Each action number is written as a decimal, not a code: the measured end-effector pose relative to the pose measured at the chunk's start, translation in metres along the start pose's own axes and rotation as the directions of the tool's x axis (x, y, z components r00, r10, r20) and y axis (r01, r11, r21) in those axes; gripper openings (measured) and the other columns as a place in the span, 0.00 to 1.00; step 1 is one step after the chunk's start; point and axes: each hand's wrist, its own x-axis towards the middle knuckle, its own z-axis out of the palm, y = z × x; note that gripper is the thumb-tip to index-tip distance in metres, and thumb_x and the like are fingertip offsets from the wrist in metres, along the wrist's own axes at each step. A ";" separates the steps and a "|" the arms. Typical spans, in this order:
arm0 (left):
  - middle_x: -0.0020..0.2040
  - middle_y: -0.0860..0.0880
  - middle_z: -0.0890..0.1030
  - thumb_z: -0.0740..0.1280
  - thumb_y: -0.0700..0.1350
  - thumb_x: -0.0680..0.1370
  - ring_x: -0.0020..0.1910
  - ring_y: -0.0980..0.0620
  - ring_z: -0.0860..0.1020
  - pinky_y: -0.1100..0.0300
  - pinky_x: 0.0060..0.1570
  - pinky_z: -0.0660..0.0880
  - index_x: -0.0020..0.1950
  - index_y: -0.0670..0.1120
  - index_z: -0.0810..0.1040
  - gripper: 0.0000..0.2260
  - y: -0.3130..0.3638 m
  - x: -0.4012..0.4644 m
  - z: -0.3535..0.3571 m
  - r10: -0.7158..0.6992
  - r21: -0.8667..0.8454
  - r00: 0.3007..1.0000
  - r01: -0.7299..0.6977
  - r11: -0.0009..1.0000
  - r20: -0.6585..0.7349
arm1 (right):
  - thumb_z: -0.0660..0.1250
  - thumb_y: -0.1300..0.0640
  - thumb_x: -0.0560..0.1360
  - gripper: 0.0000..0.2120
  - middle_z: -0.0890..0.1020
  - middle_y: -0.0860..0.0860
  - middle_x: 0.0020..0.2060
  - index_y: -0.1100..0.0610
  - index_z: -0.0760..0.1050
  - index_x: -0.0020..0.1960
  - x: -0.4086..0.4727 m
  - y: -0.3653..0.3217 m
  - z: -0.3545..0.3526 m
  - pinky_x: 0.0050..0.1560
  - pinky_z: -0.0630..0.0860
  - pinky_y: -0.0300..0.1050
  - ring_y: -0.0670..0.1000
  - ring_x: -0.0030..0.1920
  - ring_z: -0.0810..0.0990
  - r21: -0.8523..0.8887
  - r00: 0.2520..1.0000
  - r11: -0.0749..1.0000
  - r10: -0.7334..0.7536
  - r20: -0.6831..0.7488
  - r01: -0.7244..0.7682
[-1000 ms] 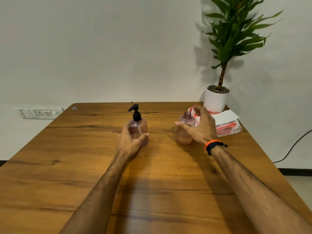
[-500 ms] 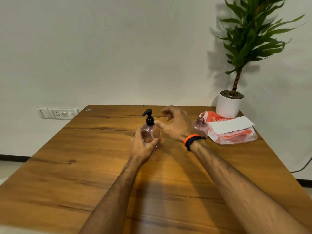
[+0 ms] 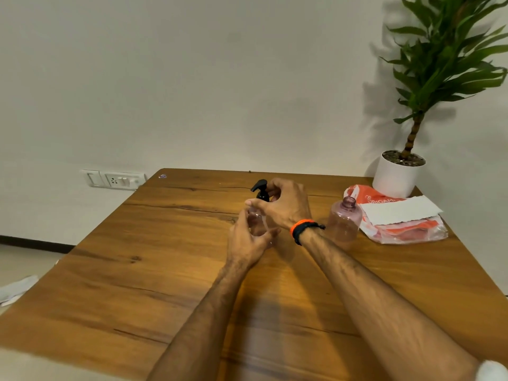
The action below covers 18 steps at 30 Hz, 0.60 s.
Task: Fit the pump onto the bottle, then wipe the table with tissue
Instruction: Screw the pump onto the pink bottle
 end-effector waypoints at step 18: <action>0.51 0.58 0.76 0.77 0.57 0.65 0.50 0.55 0.78 0.55 0.49 0.78 0.64 0.53 0.70 0.31 -0.004 0.007 0.004 -0.058 0.039 0.998 0.057 0.998 0.022 | 0.79 0.52 0.66 0.12 0.86 0.48 0.40 0.51 0.84 0.48 0.014 0.005 -0.016 0.44 0.80 0.47 0.45 0.35 0.75 0.162 0.961 0.986 -0.020 0.274 -0.026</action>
